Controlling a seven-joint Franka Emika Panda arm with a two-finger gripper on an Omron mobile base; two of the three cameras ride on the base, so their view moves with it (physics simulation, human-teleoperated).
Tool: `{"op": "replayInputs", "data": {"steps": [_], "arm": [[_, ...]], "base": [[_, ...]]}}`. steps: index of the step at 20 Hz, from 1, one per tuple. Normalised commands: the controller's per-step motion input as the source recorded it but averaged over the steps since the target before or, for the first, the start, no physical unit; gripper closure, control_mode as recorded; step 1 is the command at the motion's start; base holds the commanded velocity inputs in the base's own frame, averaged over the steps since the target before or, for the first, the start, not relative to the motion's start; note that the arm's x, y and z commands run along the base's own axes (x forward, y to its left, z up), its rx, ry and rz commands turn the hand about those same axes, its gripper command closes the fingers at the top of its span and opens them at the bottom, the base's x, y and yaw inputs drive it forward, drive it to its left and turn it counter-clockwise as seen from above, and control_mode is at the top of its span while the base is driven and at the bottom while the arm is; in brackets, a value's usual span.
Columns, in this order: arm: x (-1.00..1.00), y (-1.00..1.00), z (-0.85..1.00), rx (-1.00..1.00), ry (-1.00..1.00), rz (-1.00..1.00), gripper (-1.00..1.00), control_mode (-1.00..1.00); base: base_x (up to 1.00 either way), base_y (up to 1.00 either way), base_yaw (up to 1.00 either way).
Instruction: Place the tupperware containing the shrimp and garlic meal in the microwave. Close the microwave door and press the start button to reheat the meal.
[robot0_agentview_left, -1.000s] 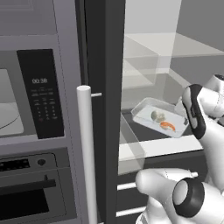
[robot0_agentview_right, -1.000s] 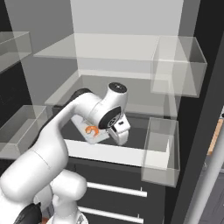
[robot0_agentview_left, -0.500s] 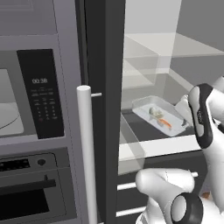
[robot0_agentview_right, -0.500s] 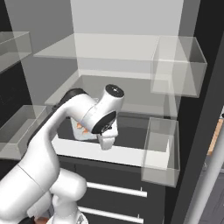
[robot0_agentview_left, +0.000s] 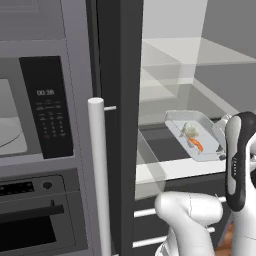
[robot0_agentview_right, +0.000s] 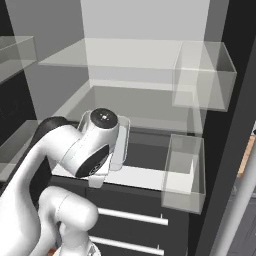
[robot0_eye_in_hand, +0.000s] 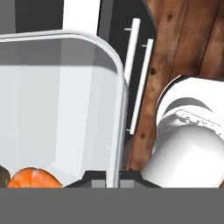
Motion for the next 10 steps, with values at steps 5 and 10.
{"op": "replayInputs", "data": {"steps": [5,10], "arm": [[-0.35,0.0,0.36,0.0,-0.1,-0.01,1.0,-1.0],[-0.11,0.0,0.42,0.0,-0.02,0.0,1.0,-1.0]], "base": [[0.0,0.0,0.0],[0.0,0.0,0.0]]}}
